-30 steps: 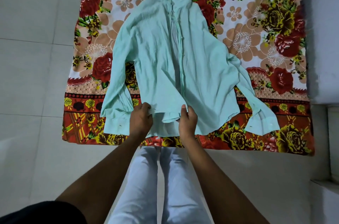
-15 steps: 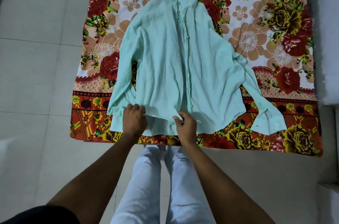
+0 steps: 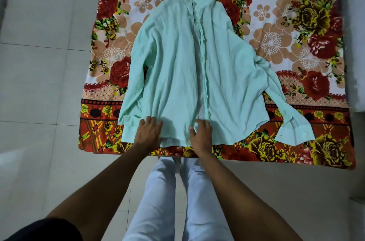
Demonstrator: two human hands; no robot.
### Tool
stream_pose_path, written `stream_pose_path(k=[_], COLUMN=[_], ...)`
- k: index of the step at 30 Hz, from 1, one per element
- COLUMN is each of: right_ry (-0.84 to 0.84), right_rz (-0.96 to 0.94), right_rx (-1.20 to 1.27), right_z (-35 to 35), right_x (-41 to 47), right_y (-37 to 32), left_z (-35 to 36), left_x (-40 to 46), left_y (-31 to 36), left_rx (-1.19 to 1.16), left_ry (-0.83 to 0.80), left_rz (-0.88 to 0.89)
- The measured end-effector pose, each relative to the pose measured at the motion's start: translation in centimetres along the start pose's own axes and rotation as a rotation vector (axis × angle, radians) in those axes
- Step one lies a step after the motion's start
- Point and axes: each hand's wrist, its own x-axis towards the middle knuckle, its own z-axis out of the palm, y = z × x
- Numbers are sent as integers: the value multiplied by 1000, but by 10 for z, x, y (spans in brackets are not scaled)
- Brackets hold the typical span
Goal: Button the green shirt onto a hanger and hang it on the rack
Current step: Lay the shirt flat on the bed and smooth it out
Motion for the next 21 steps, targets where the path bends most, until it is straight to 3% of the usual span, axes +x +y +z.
stream_pose_path(k=[3,7,13,17,21], right_ry=[-58,-133,-176,-220,-154], right_rz=[155,235,219,150,261], right_rx=[91,120,307,383,556], right_z=[5,7,-2,-7,-21], right_x=[20,39,28,7,15], right_y=[-9,-12,-16,-8,-8], left_z=[-6,-13,4,10,6], left_x=[10,31,46,43,44], left_y=[20,50,55,68,65], left_rx=[-107,-196,-344,-514,-587], left_ry=[97,72,-33,15,111], left_rz=[65,33,-53,-61,-33])
